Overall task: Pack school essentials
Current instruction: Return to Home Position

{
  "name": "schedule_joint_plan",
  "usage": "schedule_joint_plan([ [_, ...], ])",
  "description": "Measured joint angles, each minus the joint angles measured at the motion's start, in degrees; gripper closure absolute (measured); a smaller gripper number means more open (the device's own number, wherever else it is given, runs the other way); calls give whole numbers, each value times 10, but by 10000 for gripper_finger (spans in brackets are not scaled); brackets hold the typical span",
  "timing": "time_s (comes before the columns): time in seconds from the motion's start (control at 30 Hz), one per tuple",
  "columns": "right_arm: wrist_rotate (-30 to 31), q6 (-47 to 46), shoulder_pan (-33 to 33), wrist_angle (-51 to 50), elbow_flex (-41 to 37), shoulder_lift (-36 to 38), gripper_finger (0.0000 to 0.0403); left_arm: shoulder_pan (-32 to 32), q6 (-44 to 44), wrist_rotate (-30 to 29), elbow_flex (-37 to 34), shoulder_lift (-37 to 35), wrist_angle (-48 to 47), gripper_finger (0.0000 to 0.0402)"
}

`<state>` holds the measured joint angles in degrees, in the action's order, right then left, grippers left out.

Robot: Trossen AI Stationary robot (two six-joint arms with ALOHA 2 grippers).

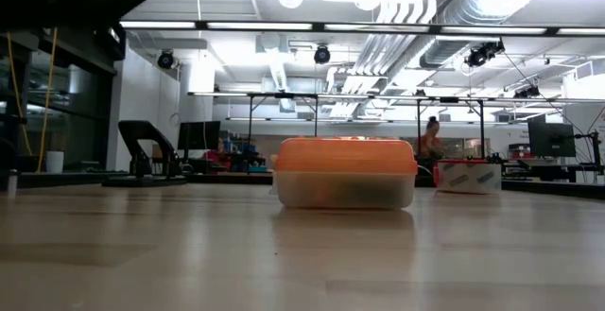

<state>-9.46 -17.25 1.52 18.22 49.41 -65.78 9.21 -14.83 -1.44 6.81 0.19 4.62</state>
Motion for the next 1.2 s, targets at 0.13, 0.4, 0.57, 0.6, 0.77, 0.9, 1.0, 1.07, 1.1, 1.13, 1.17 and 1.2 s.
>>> schedule_joint_plan([
  [0.13,1,-21,0,0,0,0,403,0,-1,19,-29,0,9,401],
  [0.4,-6,-23,0,0,0,1,403,0,9,14,-63,4,16,402],
  [0.57,-31,-23,3,-25,0,14,403,0,28,12,-61,3,-6,401],
  [0.6,-43,-23,5,-41,-2,22,403,0,17,12,-61,3,-17,401],
  [0.77,-66,-21,8,-56,-75,108,403,0,-29,12,-61,5,-37,401],
  [0.9,-28,-28,1,-26,-191,227,403,0,-30,12,-61,6,-37,401],
  [1.0,-19,-47,-2,-18,-270,318,403,0,-30,11,-61,6,-37,401],
  [1.07,-19,-52,-4,-18,-311,376,403,0,-30,10,-61,6,-37,401],
  [1.1,-19,-51,-4,-17,-329,405,403,0,-30,10,-61,6,-37,401],
  [1.13,-19,-46,-4,-19,-344,432,403,0,-30,10,-61,6,-38,401],
  [1.17,-16,-40,-4,-24,-358,458,403,0,-30,10,-61,6,-37,401],
  [1.2,-10,-33,-3,-28,-370,483,403,0,-30,10,-61,6,-37,401],
])
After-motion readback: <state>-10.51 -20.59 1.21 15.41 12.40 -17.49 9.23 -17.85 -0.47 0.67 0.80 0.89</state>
